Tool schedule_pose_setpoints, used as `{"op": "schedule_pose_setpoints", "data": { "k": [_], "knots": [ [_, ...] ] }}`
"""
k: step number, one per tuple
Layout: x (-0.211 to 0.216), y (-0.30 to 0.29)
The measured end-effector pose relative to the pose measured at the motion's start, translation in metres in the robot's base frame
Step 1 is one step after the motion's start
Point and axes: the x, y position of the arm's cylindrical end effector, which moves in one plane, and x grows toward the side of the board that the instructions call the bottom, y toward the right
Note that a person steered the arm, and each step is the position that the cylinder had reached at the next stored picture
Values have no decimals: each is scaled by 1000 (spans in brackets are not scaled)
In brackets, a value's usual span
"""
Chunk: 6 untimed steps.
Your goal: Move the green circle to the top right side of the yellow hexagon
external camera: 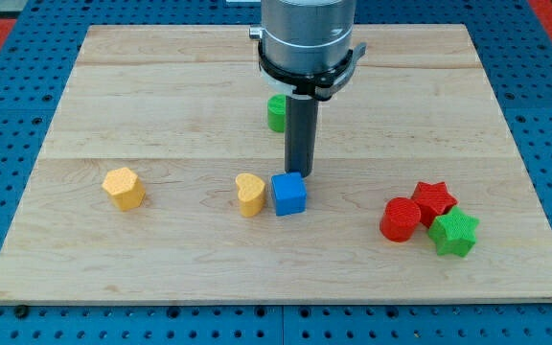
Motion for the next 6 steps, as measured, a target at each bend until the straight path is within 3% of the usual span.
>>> {"op": "schedule_pose_setpoints", "data": {
  "k": [3, 4, 5, 6],
  "knots": [
    [1, 11],
    [51, 38],
    [94, 27],
    [94, 0]
  ]
}}
